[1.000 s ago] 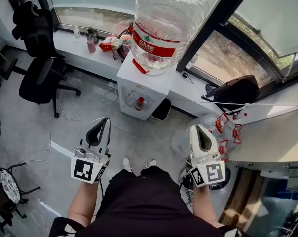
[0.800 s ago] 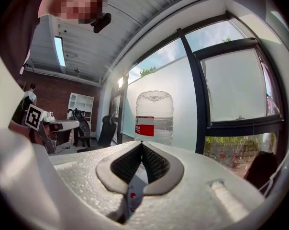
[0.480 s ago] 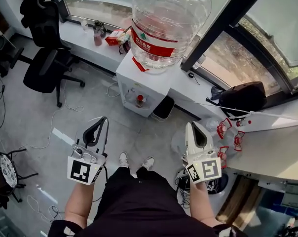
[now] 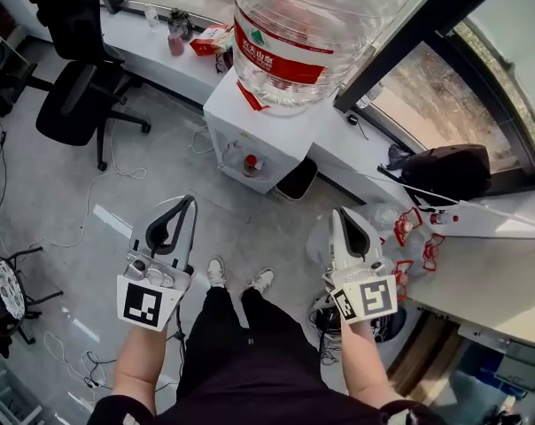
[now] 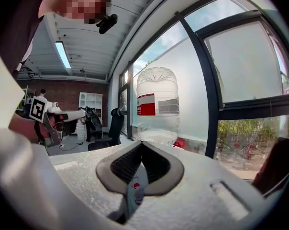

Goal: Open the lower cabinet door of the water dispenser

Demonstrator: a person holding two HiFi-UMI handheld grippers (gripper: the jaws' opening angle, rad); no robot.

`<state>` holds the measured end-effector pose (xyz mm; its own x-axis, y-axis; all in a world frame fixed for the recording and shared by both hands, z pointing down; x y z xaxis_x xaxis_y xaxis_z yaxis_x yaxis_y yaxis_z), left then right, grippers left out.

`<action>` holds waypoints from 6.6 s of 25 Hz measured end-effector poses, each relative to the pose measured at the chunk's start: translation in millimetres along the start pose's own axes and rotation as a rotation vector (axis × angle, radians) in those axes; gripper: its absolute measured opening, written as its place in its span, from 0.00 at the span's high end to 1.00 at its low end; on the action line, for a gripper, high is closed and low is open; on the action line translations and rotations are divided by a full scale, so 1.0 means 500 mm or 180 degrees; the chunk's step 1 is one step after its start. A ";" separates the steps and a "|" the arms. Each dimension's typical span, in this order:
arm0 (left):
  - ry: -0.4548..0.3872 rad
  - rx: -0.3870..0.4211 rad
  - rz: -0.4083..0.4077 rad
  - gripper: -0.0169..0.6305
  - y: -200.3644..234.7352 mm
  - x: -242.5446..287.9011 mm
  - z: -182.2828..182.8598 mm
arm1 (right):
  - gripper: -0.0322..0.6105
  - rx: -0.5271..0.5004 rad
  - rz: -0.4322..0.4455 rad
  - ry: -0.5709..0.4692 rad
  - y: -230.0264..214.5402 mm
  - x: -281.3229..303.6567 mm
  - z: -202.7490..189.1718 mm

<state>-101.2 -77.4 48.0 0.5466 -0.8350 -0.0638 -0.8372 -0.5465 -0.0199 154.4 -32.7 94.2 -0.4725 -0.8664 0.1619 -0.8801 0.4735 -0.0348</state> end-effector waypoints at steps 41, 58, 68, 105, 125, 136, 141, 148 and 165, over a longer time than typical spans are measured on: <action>-0.0481 0.0315 0.0033 0.96 0.063 0.071 -0.876 | 0.94 -0.0279 0.0708 -0.0679 -0.054 0.303 -0.823; -0.0281 0.0278 0.0089 0.96 0.065 0.031 -1.121 | 0.94 -0.0288 0.0534 -0.0505 -0.095 0.338 -1.076; -0.0312 0.0327 0.0161 0.96 0.061 0.004 -1.143 | 0.91 -0.0265 0.0602 -0.0472 -0.117 0.361 -1.106; -0.0300 0.0278 0.0299 0.96 0.095 -0.032 -1.199 | 0.65 -0.0070 0.0300 -0.0159 -0.196 0.456 -1.219; -0.0268 0.0223 0.0261 0.96 0.084 -0.041 -1.218 | 0.68 -0.0093 0.1139 -0.0172 -0.090 0.408 -1.231; -0.0303 0.0306 0.0325 0.96 0.096 -0.053 -1.220 | 0.78 -0.0145 0.1893 0.0036 -0.001 0.398 -1.236; -0.0314 0.0289 0.0344 0.96 0.096 -0.053 -1.222 | 0.85 -0.0477 0.2192 -0.0022 0.029 0.399 -1.226; -0.0216 0.0231 0.0385 0.96 0.103 -0.073 -1.233 | 0.94 -0.0434 0.1400 0.0231 -0.065 0.403 -1.260; -0.0240 0.0135 0.0451 0.96 0.115 -0.094 -1.248 | 0.94 -0.0581 0.1818 0.0118 0.050 0.461 -1.235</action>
<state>-163.6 -109.9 672.5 0.4214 -0.8954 -0.1436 -0.9067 -0.4191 -0.0475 52.0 -122.5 739.5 -0.8635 -0.4622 0.2019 -0.4637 0.8850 0.0430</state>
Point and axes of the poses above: the fingertips, and each gripper's own axes: x forward along the fingers, y to its left, z out of its top, the point moved 3 cm from there along -x, backward along the fingers, and after that the axes turned 8 degrees about z, right-handed, at the moved point
